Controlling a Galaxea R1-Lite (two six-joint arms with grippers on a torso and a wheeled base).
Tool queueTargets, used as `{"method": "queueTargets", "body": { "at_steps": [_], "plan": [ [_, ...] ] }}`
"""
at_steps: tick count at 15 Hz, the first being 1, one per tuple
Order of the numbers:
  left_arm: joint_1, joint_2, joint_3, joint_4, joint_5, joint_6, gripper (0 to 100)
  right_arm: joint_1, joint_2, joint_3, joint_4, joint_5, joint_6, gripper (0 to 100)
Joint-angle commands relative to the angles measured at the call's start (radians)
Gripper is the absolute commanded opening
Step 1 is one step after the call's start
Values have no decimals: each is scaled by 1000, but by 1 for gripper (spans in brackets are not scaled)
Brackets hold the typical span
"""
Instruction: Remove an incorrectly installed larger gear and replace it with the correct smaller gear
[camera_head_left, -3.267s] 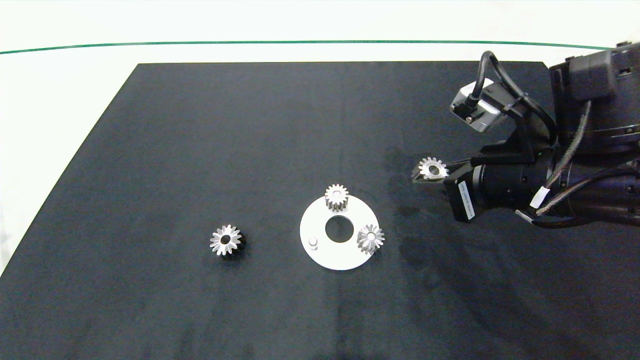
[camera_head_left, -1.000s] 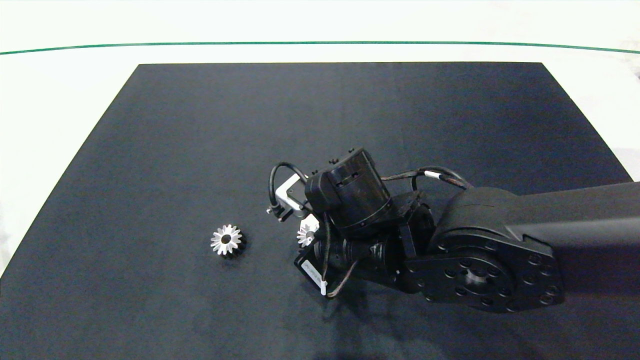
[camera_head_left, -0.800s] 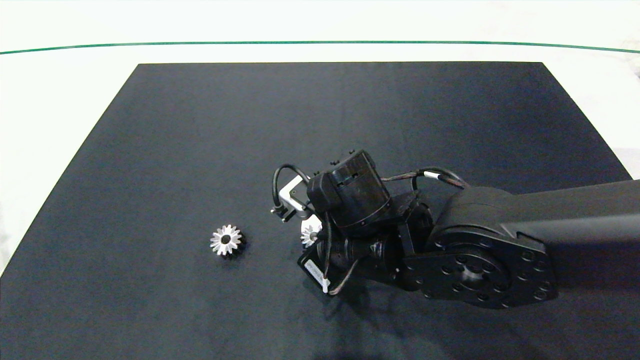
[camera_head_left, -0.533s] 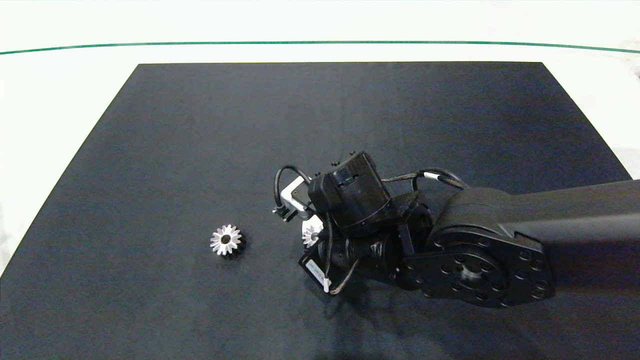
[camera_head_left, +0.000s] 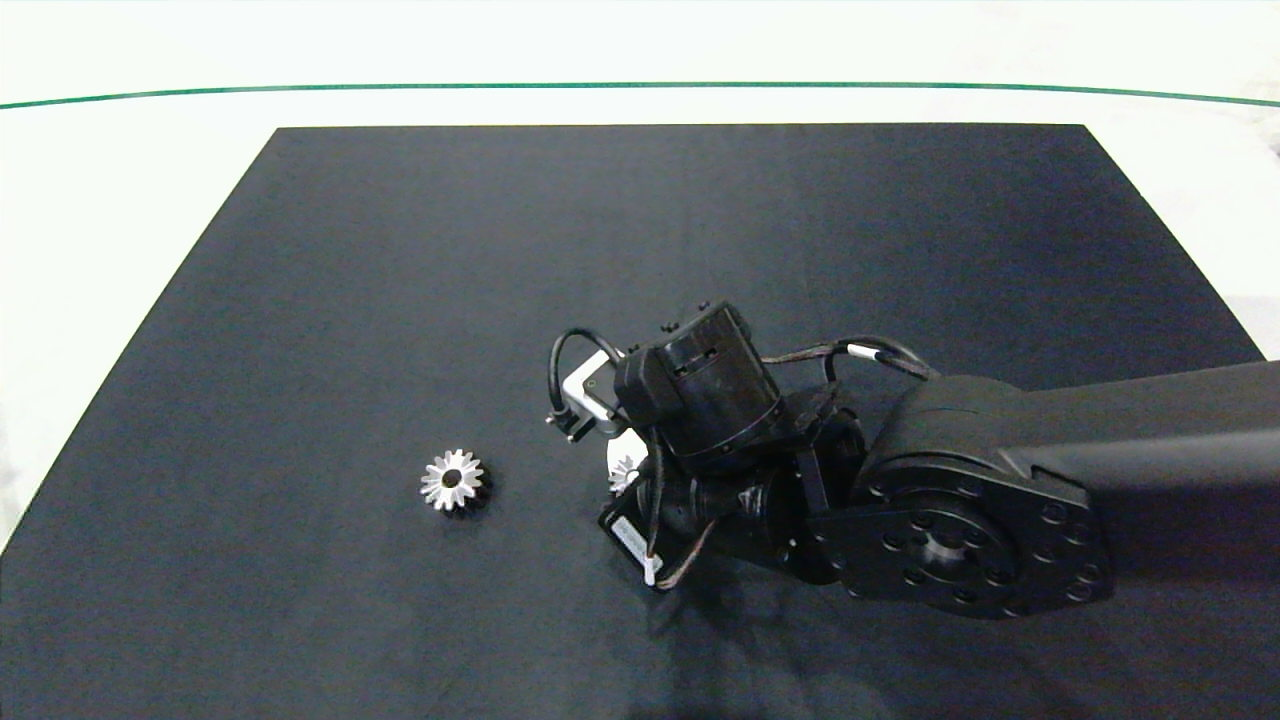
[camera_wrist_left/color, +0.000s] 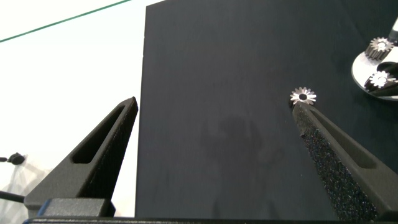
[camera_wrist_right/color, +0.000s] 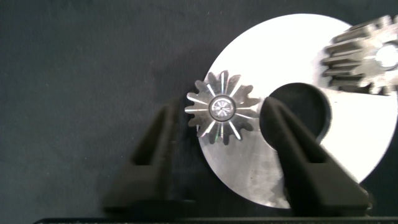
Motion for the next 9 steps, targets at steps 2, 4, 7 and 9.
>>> {"method": "queueTargets", "body": {
  "at_steps": [2, 4, 7, 9],
  "plan": [
    [2, 0, 5, 3, 2, 0, 100, 3, -140, -3, 2, -9, -5, 100],
    [3, -2, 5, 3, 2, -6, 100, -8, -193, 1, 2, -59, -8, 100],
    [46, -19, 13, 3, 3, -17, 100, -100, -473, 97, 5, -214, -14, 100],
    [98, -29, 11, 3, 3, -25, 100, -177, -620, 147, 25, -260, -59, 100]
  ]
}}
